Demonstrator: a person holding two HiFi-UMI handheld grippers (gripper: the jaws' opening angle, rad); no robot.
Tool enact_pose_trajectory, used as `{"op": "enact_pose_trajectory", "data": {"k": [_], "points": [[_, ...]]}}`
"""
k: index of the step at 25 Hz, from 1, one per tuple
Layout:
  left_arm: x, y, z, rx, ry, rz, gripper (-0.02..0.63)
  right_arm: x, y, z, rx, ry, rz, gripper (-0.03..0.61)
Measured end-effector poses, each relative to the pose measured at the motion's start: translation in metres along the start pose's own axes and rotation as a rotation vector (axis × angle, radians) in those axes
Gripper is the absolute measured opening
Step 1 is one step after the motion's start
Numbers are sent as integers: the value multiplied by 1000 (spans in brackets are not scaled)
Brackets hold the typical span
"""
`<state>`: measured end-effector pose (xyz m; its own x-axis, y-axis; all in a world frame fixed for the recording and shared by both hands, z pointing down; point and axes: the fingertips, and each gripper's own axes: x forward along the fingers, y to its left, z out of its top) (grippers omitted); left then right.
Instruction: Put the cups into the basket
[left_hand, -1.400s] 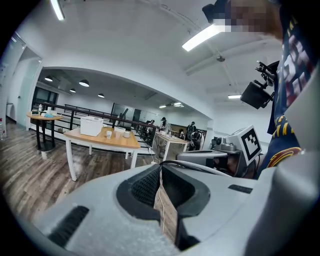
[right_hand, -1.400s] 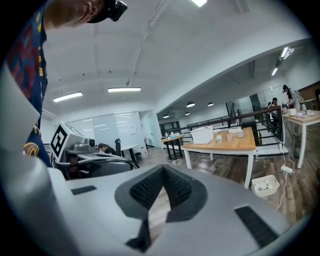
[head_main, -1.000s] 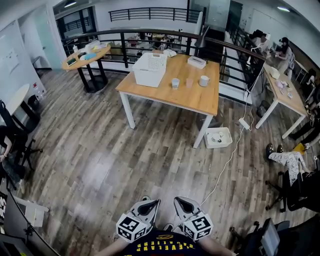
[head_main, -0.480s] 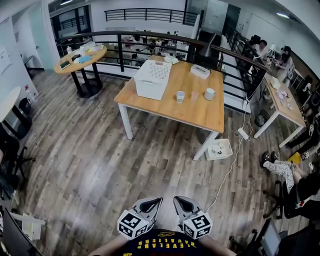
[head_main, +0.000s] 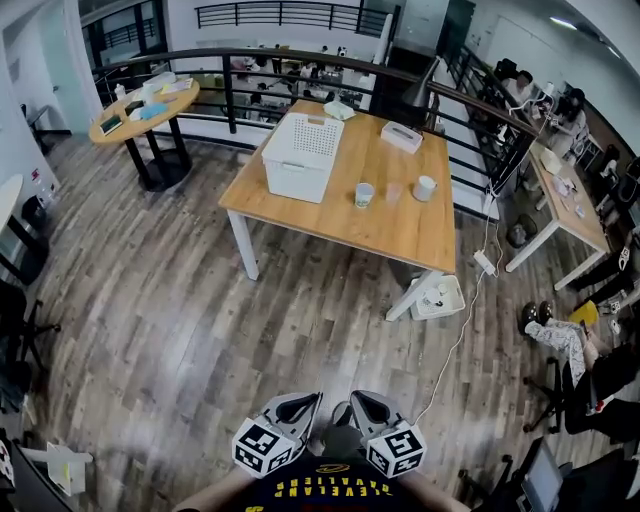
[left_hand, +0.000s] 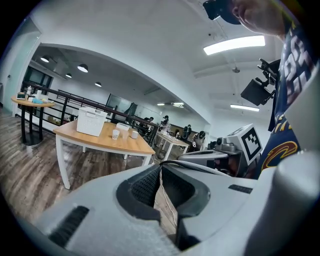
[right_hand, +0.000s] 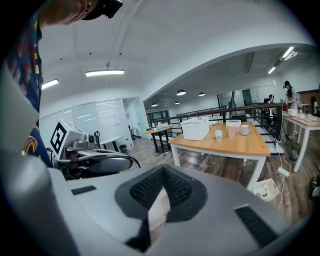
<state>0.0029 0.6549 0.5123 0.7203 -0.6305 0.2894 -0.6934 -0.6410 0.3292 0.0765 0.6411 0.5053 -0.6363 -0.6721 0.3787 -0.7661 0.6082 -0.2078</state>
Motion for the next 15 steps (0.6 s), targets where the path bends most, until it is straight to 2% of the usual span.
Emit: {"op": "enact_pose_trajectory", "data": {"k": [3, 6, 9, 15], "points": [[16, 15, 5, -10, 10, 0, 22, 23, -11, 2, 15, 15, 19, 11], [32, 37, 21, -20, -16, 7, 22, 54, -31, 13, 22, 10, 48, 11], [49, 65, 46, -20, -49, 39, 21, 85, -53, 35, 15, -8, 82, 11], [103, 101, 90, -3, -59, 92, 22, 125, -104, 80, -17, -32, 131, 11]]}}
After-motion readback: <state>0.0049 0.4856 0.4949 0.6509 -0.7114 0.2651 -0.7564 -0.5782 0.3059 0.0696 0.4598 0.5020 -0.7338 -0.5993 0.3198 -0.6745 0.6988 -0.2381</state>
